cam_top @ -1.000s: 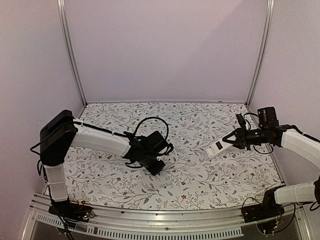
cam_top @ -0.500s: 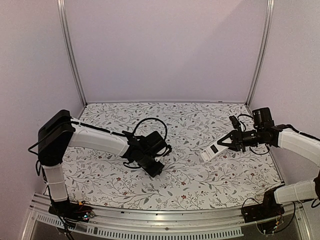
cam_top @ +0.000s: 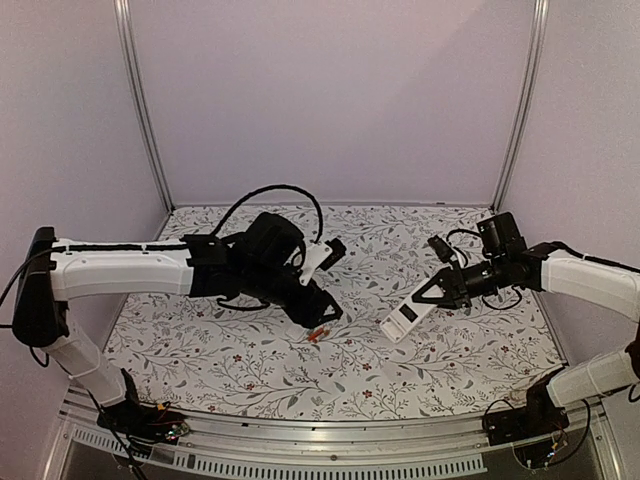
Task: Load the batteries into the remote control
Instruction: Pass from the right arm to the left
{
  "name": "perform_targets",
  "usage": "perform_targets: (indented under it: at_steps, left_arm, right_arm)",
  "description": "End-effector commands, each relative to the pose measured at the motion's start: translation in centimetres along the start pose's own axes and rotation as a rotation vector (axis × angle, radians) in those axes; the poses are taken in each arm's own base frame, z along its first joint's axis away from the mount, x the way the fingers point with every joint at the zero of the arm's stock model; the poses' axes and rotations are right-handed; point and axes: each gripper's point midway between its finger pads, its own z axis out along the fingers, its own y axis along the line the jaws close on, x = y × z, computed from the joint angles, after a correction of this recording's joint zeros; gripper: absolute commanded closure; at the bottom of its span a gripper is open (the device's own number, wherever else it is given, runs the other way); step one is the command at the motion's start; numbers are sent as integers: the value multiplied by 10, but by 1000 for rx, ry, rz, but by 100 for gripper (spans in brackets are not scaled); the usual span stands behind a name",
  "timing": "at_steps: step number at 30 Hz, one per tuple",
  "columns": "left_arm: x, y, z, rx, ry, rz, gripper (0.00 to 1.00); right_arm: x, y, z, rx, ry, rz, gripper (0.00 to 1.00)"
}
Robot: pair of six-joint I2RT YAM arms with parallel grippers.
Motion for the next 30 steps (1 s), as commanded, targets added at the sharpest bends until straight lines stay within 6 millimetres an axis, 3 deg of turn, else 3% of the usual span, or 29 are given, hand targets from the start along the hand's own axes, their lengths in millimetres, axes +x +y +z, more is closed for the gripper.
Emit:
perform_targets:
  at_steps: [1,6,11,19,25,30]
  left_arm:
    - [-21,-50,-8,316,-113,-5,33]
    - [-32,-82,-12,528,-130,-82,31]
    - [-38,-99,-21,648,-150,-101,32]
    - [-37,-109,-24,732,-137,-117,55]
    - [-36,-110,-26,743,-134,-111,77]
    - [-35,-106,-29,741,-131,-103,90]
  right_arm:
    - [-1,39,11,-100,57,-132,100]
    - [8,84,21,-192,132,-264,100]
    - [13,109,26,-227,163,-351,100]
    - [10,124,27,-238,163,-401,99]
    - [8,128,24,-240,151,-410,99]
    - [9,130,22,-243,145,-414,97]
